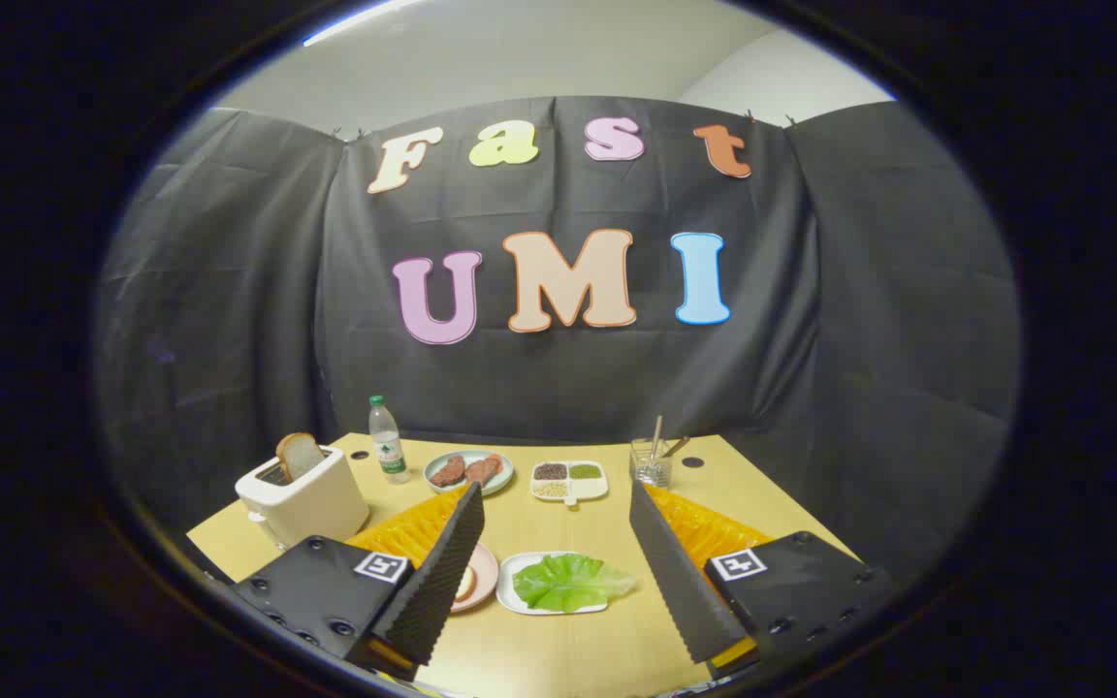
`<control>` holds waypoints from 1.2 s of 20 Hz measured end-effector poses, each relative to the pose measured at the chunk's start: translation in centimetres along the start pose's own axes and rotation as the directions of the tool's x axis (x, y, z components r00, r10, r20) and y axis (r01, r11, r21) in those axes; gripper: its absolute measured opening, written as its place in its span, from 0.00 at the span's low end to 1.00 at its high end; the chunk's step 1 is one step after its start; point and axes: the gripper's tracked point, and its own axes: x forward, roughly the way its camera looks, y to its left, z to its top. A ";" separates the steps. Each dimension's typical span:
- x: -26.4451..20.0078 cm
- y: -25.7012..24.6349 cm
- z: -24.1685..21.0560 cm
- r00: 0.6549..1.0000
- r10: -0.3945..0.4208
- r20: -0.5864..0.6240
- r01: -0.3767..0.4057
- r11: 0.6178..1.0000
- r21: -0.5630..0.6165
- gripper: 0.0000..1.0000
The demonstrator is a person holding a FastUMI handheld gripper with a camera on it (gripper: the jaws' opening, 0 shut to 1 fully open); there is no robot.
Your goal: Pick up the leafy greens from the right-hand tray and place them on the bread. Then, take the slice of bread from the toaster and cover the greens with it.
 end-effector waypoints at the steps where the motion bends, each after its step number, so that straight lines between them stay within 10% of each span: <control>1: -0.1 -0.4 0.1 1.000 -0.004 0.002 0.004 1.000 0.005 0.97; 14: 1.8 -8.6 -2.0 0.992 -0.093 -0.083 0.098 0.993 0.064 0.97; 24: 8.3 -9.9 -9.4 0.942 0.064 -0.328 -0.039 0.996 0.083 0.97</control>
